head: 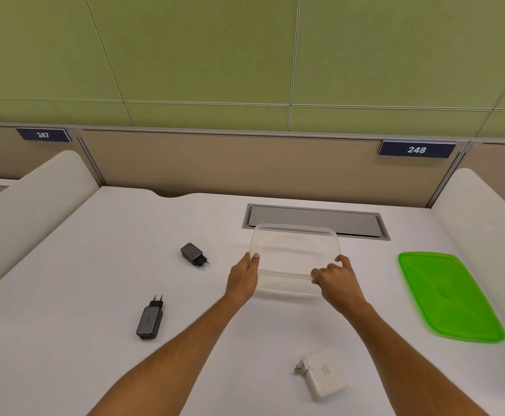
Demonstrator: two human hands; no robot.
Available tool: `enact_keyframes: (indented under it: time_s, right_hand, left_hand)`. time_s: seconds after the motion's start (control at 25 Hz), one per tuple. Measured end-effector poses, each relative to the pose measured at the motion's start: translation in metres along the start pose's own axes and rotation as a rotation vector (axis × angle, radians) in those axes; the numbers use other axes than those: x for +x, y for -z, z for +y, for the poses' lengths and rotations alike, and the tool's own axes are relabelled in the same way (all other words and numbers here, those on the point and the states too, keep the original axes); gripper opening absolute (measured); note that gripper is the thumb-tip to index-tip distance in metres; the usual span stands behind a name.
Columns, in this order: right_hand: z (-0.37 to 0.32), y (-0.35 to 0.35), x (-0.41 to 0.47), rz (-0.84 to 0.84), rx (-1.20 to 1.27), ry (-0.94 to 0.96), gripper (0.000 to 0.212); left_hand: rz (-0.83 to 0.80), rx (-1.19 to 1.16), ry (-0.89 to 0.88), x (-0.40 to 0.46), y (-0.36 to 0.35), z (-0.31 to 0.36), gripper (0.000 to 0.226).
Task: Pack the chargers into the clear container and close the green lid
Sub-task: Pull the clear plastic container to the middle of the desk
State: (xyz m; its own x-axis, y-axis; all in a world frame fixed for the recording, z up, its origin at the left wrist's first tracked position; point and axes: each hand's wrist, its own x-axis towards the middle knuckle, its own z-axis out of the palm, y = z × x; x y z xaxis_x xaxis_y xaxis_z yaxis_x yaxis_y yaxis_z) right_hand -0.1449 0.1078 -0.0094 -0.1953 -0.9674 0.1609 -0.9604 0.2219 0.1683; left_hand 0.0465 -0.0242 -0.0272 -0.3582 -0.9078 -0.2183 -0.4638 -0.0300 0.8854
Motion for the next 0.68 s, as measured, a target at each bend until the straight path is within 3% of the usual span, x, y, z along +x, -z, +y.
enact_keyframes:
  time_s: [0.2, 0.4, 0.56, 0.68]
  right_hand:
    - [0.002, -0.007, -0.003, -0.006, -0.01, 0.031, 0.009]
    - [0.0, -0.009, -0.008, 0.023, -0.016, 0.027, 0.018]
    - [-0.002, -0.012, -0.01, 0.02, 0.016, 0.04, 0.006]
    - [0.0, -0.006, -0.011, 0.084, 0.052, 0.002, 0.028]
  left_hand:
    - [-0.009, 0.025, -0.003, -0.005, -0.003, -0.008, 0.056]
    - [-0.022, 0.068, -0.021, -0.005, -0.003, -0.01, 0.056]
    - [-0.041, 0.104, -0.056, -0.006, -0.001, -0.015, 0.056]
    - [-0.059, 0.19, -0.104, -0.01, 0.004, -0.032, 0.058]
